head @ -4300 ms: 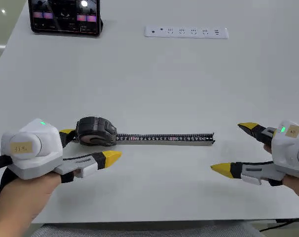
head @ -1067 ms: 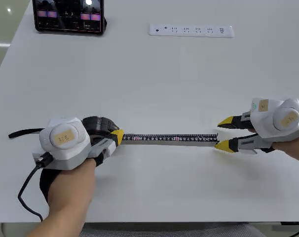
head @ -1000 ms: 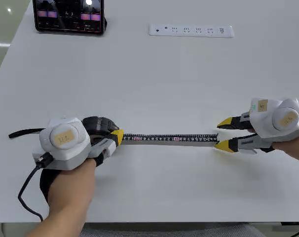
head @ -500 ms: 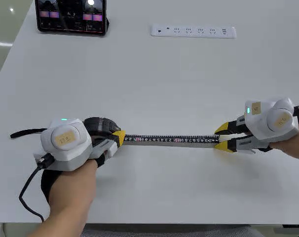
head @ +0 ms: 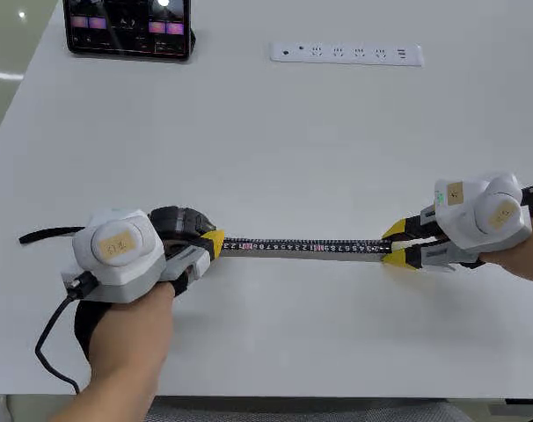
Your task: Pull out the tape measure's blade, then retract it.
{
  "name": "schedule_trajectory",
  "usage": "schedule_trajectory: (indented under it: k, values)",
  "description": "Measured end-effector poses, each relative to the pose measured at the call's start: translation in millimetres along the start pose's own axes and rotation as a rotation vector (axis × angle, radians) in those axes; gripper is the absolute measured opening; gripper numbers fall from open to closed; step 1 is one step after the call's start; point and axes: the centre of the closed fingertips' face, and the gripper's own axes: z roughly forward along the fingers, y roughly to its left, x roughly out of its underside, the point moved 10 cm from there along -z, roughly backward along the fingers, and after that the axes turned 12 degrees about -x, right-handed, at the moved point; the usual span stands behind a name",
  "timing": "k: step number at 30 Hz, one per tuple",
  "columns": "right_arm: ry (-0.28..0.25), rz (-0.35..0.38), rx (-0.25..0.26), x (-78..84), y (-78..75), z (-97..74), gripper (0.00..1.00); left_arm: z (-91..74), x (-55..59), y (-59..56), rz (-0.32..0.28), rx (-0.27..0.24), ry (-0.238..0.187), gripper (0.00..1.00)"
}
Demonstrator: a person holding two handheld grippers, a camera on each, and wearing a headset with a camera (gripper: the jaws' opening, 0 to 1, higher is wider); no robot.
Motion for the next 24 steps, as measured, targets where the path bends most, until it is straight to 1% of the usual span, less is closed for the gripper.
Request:
schedule_trajectory:
  k: [5,13,24]
  values:
    - [0.001,0.005,0.000,-0.4,0.6,-0.2,0.12,-0.2,-0.2,-1.5,-0.013,-0.004,0.008,0.64]
    - [-0.003,0.009,0.001,0.5,0.6,-0.5,0.12,-2.2,-0.7,-2.7,-0.025,-0.004,0.006,0.64]
    - [-0.002,0.013,0.000,0.3,0.7,-0.5,0.12,-3.8,-1.5,-3.7,-0.014,-0.008,0.001,0.63]
